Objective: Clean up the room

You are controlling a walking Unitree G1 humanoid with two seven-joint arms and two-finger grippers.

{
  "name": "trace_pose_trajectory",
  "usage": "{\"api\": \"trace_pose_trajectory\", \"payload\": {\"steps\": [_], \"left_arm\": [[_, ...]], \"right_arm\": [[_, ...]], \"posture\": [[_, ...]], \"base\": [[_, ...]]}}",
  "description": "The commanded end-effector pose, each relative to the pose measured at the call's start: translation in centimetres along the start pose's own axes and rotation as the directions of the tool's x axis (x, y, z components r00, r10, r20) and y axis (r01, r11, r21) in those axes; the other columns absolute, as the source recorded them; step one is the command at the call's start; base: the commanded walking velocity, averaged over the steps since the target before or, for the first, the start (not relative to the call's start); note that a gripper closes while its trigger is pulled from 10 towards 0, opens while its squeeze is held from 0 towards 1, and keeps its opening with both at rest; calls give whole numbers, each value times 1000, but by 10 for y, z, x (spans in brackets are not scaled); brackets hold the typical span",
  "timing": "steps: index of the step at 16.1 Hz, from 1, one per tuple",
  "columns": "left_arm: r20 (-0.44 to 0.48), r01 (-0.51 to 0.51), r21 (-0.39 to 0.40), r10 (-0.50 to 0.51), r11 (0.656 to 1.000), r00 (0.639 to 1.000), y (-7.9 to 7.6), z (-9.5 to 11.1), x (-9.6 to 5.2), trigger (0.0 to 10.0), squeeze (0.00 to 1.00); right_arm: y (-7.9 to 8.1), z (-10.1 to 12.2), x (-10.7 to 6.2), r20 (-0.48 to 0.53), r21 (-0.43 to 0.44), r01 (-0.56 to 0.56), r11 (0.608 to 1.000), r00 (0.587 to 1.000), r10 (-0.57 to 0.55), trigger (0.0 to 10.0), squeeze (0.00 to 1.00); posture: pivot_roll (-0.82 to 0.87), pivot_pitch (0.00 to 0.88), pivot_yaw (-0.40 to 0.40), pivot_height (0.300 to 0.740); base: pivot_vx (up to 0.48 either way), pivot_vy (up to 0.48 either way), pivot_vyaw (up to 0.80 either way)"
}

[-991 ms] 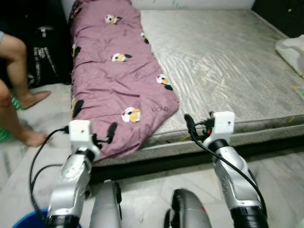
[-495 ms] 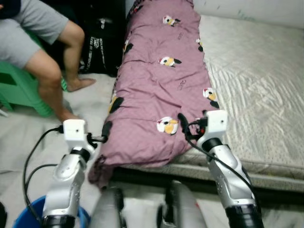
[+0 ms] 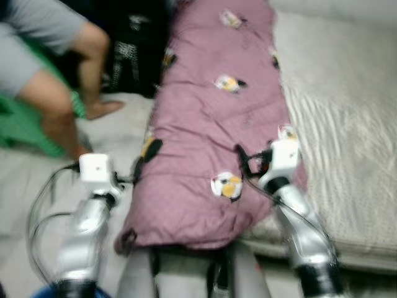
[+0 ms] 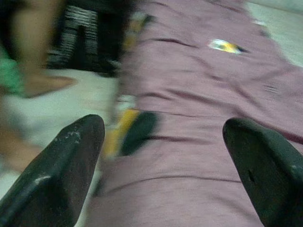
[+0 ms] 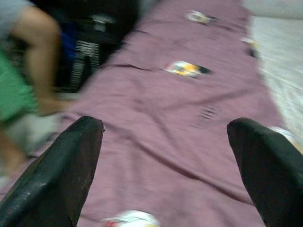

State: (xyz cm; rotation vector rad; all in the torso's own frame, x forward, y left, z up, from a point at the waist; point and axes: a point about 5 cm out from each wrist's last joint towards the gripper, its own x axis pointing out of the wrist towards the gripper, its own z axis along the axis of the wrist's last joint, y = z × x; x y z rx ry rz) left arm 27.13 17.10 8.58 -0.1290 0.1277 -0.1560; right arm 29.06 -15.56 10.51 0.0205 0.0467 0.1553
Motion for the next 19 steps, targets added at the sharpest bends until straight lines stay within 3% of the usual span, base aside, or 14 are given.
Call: {"api": "trace_pose_trajectory", "payload": {"steps": [1,3,7,9,15,19], "left_arm": [[-19,-14,16,14,1000,1000,5,-3,-4,10000,0],[-22,-15,18,15,1000,1000,5,-3,-3,10000,0],[-32,-25,31,26,999,999,6,-4,-3,10000,0],[-49,-51,50,54,997,997,14,-5,-4,10000,0],[-54,-96,68,100,993,994,25,-3,-9,10000,0],[-37,-137,70,140,988,989,32,3,-12,10000,0]], "right_arm": [[-3,-5,-3,-18,12,26,1000,1000,-26,10000,0],[-3,-5,-2,-20,14,29,999,999,-29,10000,0],[-3,-6,-2,-24,13,23,1000,999,-22,10000,0],[-2,-10,-1,-46,19,15,1000,999,-14,10000,0],[2,-14,0,-80,19,-26,999,996,27,10000,0],[2,-17,2,-115,35,-43,998,992,46,10000,0]], "posture": [[-32,121,-49,642],[-29,118,-50,642],[-24,117,-50,642],[-22,120,-51,642],[-10,147,-58,563],[7,179,-66,553]], "base": [[0,0,-619],[0,0,-738],[0,0,0],[0,0,0],[0,0,0],[0,0,0]]}}
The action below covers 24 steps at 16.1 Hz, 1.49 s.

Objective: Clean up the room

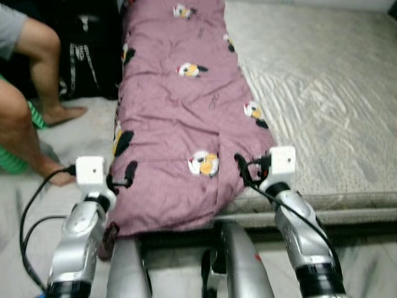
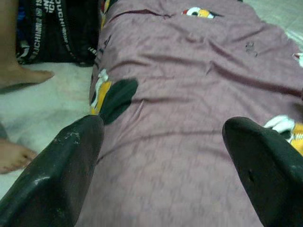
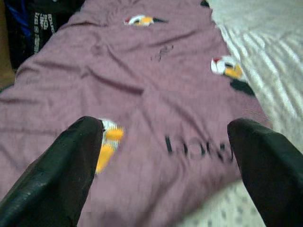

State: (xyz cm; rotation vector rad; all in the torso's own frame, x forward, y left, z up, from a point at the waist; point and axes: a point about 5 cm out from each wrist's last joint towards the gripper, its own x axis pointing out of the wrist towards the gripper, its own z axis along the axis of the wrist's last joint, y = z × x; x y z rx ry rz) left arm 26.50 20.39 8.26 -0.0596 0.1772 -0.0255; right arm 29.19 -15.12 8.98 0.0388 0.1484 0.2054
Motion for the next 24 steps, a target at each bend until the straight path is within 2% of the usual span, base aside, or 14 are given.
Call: {"api": "trace_pose_trajectory", "payload": {"steps": [1,2,4,6,8,11,12,15,16,18,20,22,24], "left_arm": [[11,-30,14,30,999,999,4,4,-3,10000,0],[14,-57,24,57,998,998,6,3,-5,10000,0],[11,-177,63,176,982,984,20,-1,-12,10000,0],[0,-205,76,205,976,979,26,-2,-17,10000,0],[-14,-206,83,208,975,978,30,-3,-25,10000,0],[-19,-207,102,210,973,978,32,-1,-40,10000,0],[-14,-202,117,205,972,979,33,2,-46,10000,0],[-21,-194,130,199,972,980,34,6,-51,10000,0],[-22,-194,131,198,972,980,33,7,-53,10000,0],[-31,-178,133,183,975,983,29,8,-53,10000,0],[-36,-160,141,166,977,985,27,9,-54,10000,0],[-39,-159,142,166,977,985,27,9,-53,10000,0],[-39,-163,139,170,977,985,27,10,-51,10000,0]], "right_arm": [[-2,-1,3,-16,-6,-19,1000,1000,19,10000,0],[-1,1,5,-10,-18,-37,999,999,37,10000,0],[7,8,20,-7,-64,-123,990,992,123,10000,0],[12,12,32,-14,-80,-163,983,987,163,10000,0],[21,15,44,-25,-92,-208,974,978,207,10000,0],[45,17,63,-50,-78,-291,954,956,288,10000,0],[56,21,68,-44,-56,-313,948,950,310,10000,0],[84,24,78,-55,27,-354,935,933,355,10000,0],[88,24,78,-61,23,-363,932,930,363,10000,0],[102,25,84,-71,19,-299,954,951,300,10000,0],[102,23,88,-115,-36,-177,984,978,172,10000,0],[87,17,90,-167,-28,-58,998,985,52,10000,0],[42,7,85,-223,-25,178,984,958,-179,10000,0]], "posture": [[13,180,-69,553],[13,180,-69,553],[21,186,-69,553],[51,195,-73,553],[83,220,-80,553],[113,273,-78,553],[120,287,-76,553],[135,313,-69,553],[137,320,-67,553],[143,331,-64,553],[142,332,-63,553],[145,325,-66,553],[135,312,-72,553]], "base": [[0,0,0],[0,0,0],[0,0,0],[0,0,0],[0,0,0],[0,0,0],[0,0,0],[0,0,0],[0,0,0],[0,0,0],[0,0,0],[0,0,0],[0,0,0]]}}
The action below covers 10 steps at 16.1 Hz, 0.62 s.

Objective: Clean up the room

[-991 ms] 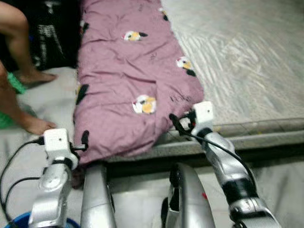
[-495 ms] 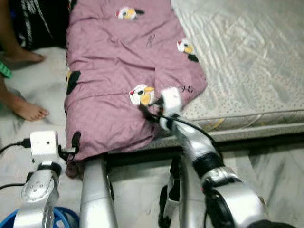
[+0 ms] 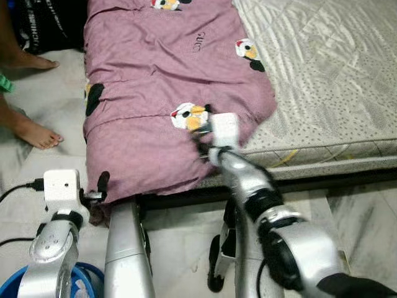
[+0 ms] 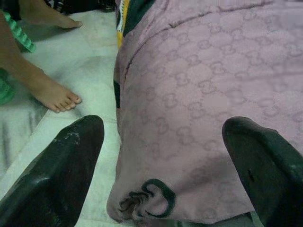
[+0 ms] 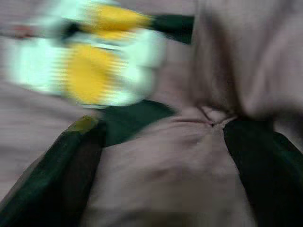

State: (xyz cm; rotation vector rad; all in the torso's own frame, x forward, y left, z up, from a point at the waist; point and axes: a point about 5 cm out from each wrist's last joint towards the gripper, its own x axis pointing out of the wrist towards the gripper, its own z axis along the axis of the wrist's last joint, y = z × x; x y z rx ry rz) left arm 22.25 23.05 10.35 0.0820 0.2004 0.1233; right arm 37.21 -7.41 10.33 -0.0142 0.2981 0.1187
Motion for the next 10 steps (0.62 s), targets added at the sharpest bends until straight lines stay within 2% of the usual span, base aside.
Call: {"api": "trace_pose_trajectory", "payload": {"steps": [1,4,6,8,10], "left_arm": [[-30,-4,9,4,1000,1000,3,-6,-3,10000,0],[-29,3,5,-3,1000,1000,0,-6,1,10000,0],[-25,11,2,-11,1000,1000,-1,-6,4,10000,0],[-26,16,1,-16,1000,1000,-1,-6,7,10000,0],[-23,22,1,-22,1000,1000,-2,-5,10,10000,0]], "right_arm": [[-34,-23,-3,-99,40,160,986,983,-155,10000,0],[-88,-43,-15,-151,52,364,930,923,-353,10000,0],[-124,-55,-31,-173,70,486,871,866,-469,10000,0],[-159,-71,-63,-181,47,581,812,805,-565,10000,0],[-175,-85,-94,-211,9,616,788,771,-601,10000,0]], "posture": [[131,308,-73,553],[116,292,-72,553],[105,285,-72,553],[88,272,-73,553],[81,263,-75,553]], "base": [[0,0,0],[0,0,0],[0,0,0],[0,0,0],[0,0,0]]}}
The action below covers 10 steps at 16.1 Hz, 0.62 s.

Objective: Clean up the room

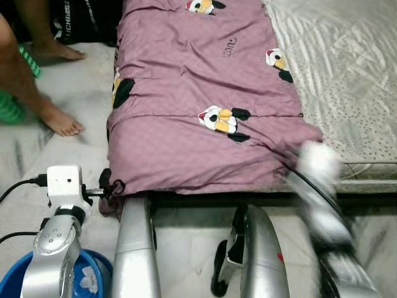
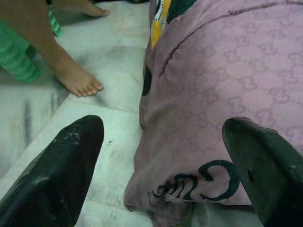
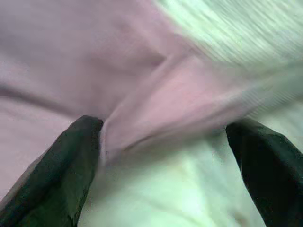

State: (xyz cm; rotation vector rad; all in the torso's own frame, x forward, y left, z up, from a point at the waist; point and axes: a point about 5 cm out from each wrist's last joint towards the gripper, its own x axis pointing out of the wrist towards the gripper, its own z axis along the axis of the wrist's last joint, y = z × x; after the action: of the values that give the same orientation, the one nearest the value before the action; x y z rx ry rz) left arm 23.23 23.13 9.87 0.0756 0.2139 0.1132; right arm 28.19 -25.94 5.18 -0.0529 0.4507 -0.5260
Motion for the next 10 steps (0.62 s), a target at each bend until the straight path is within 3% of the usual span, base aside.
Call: {"api": "trace_pose_trajectory", "payload": {"steps": [1,3,4,5,7,8,10], "left_arm": [[-9,11,6,-11,1000,1000,-1,-3,1,10000,0],[-7,12,4,-12,1000,1000,-1,-3,3,10000,0],[-3,14,1,-14,1000,1000,-3,-2,5,10000,0],[1,15,-1,-15,1000,1000,-4,-2,7,10000,0],[6,21,-2,-21,1000,1000,-5,-1,10,10000,0],[21,23,-6,-23,1000,1000,-5,2,12,10000,0],[40,28,-19,-28,999,999,-6,6,14,10000,0]], "right_arm": [[-17,-15,-10,-61,-26,39,999,997,-41,10000,0],[-35,-27,-23,-86,-57,67,996,994,-72,10000,0],[-46,-20,-29,-30,-40,91,995,995,-92,10000,0],[-43,-5,-26,45,5,70,998,997,-70,10000,0],[-24,41,-23,233,61,-37,997,972,22,10000,0],[-1,84,-23,395,42,-163,986,909,133,10000,0],[31,121,-28,501,13,-344,939,815,292,10000,0]], "posture": [[75,259,-77,553],[64,254,-77,553],[59,252,-73,553],[56,249,-70,553],[54,244,-63,553],[55,239,-61,553],[55,237,-58,553]], "base": [[0,0,0],[0,0,0],[0,0,0],[0,0,0],[0,0,0],[0,0,0],[0,0,0]]}}
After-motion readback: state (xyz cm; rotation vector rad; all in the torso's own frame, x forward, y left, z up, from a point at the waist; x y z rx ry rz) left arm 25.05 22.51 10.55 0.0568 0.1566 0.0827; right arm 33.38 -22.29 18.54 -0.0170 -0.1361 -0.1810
